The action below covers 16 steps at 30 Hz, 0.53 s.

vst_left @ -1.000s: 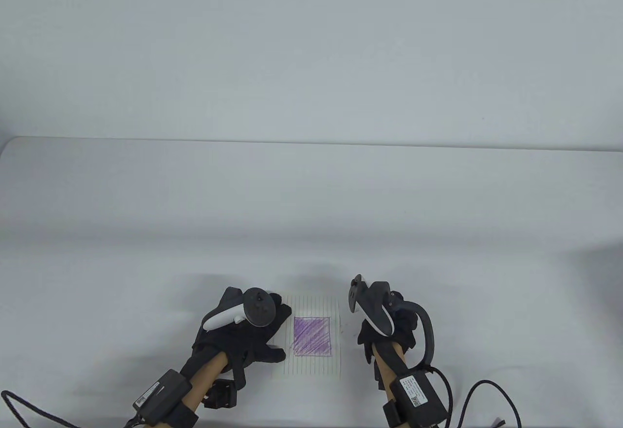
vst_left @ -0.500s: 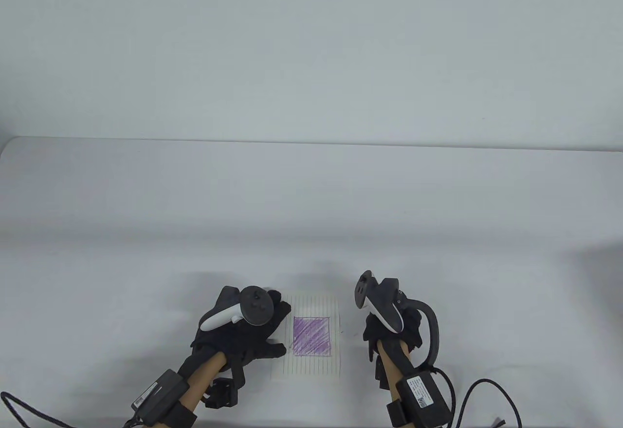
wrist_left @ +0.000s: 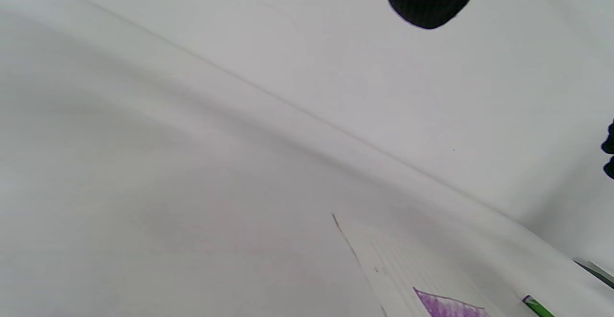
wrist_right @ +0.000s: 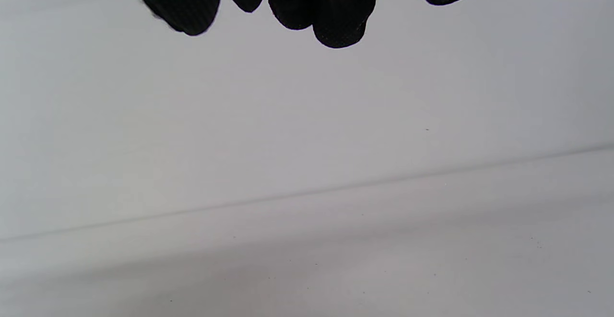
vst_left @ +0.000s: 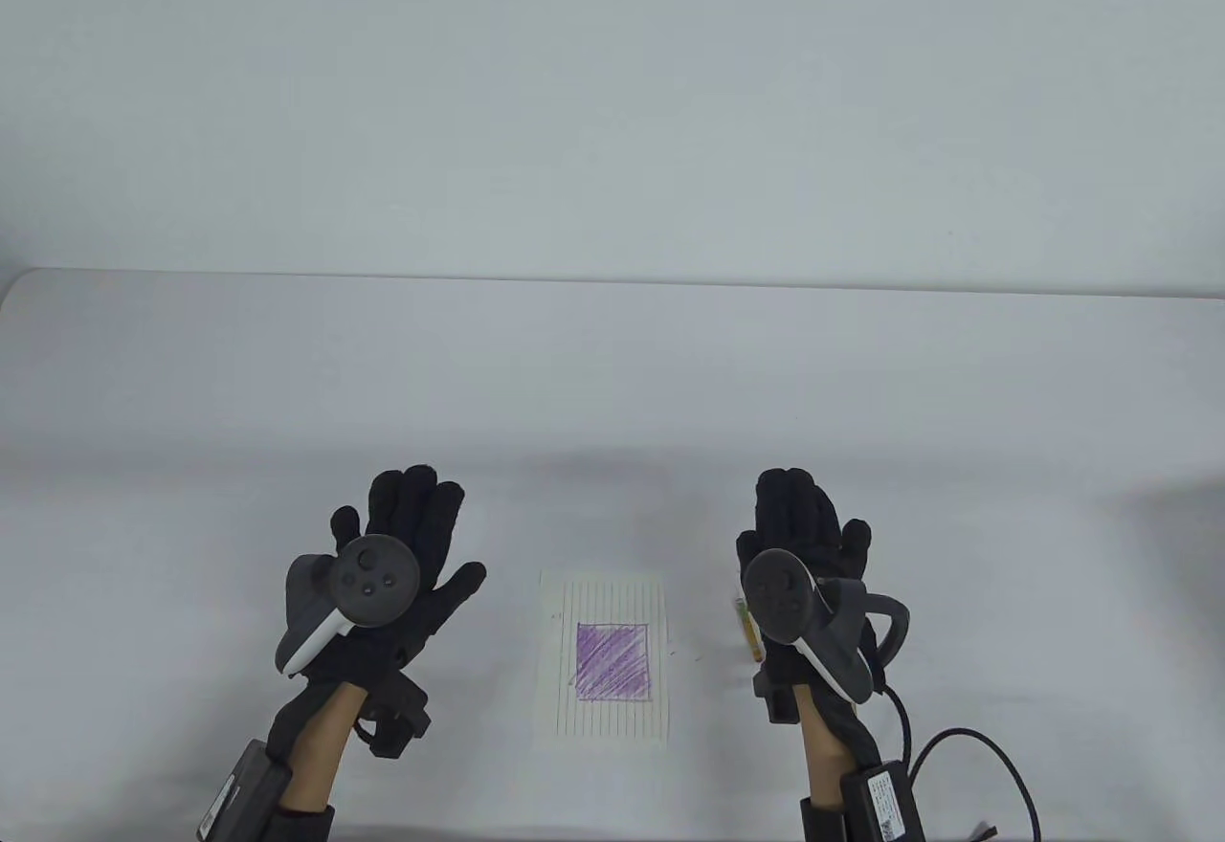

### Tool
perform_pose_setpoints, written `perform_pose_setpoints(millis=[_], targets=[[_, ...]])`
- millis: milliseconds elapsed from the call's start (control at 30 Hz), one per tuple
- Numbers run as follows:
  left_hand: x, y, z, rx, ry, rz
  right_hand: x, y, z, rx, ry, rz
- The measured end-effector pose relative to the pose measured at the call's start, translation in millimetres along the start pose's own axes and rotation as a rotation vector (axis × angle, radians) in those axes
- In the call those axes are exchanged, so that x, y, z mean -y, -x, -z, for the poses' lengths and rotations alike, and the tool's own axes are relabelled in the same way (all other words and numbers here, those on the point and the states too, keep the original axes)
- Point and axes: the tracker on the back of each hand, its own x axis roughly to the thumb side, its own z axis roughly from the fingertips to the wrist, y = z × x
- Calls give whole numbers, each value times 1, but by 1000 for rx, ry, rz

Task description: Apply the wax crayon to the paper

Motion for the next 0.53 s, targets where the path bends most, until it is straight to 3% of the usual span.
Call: perform_pose_setpoints(millis=[533], targets=[[8, 7, 5, -16, 51, 1, -6, 2, 1, -5, -81, -8]])
